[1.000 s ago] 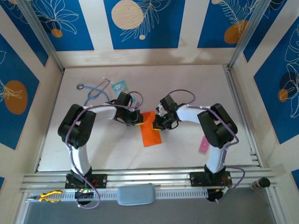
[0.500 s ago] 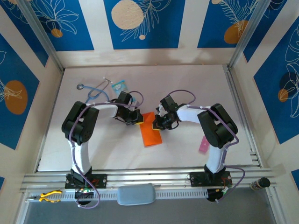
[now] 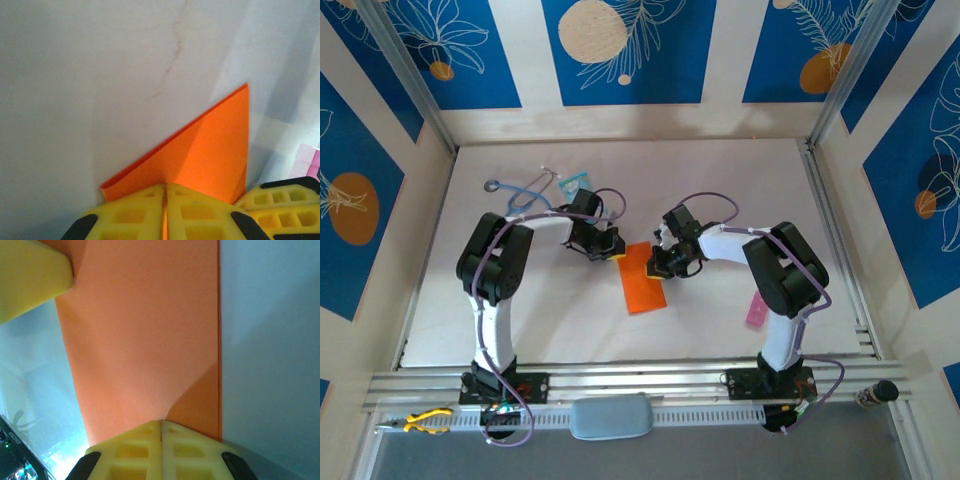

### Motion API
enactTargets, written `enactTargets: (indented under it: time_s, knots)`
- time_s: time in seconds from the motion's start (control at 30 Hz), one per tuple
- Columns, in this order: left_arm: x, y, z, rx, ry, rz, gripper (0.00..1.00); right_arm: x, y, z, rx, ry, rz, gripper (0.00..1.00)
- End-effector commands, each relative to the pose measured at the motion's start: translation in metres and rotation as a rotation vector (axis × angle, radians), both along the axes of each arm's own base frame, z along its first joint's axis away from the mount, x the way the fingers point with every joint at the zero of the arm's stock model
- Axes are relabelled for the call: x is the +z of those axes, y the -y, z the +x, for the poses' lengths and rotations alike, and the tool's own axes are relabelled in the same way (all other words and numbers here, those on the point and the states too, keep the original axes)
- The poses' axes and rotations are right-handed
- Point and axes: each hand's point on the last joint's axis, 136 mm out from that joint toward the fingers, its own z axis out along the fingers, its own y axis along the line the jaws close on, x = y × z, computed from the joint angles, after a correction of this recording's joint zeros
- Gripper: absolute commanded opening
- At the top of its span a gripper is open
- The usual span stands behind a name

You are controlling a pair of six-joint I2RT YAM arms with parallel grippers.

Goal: Fold a paper plane with a square sheet of paper (pick it up from the middle)
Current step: First fold the square sheet of paper in half at the center of the table.

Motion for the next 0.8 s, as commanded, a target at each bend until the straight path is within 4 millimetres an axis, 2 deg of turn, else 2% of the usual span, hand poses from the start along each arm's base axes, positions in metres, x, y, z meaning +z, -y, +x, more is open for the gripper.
enactTargets:
  time_s: [0.0, 0.1, 0.43, 0.77]
  knots:
    - [-0.021, -0.014, 0.002, 0.019, -0.033, 0.063, 0.1, -0.039, 0.028, -0.03, -0.018, -0.121, -0.152, 0.0]
    - [-0.025, -0.023, 0.006, 0.045, -0.034, 0.095, 0.1, -0.041, 0.029, -0.031, -0.019, -0.125, -0.158, 0.0]
    - [-0.018, -0.037, 0.037, 0.113, 0.003, 0.151, 0.07, -0.043, 0.03, -0.035, -0.016, -0.13, -0.163, 0.0]
    - [-0.016, -0.042, 0.048, 0.149, 0.022, 0.161, 0.07, -0.045, 0.034, -0.037, -0.015, -0.129, -0.172, 0.0]
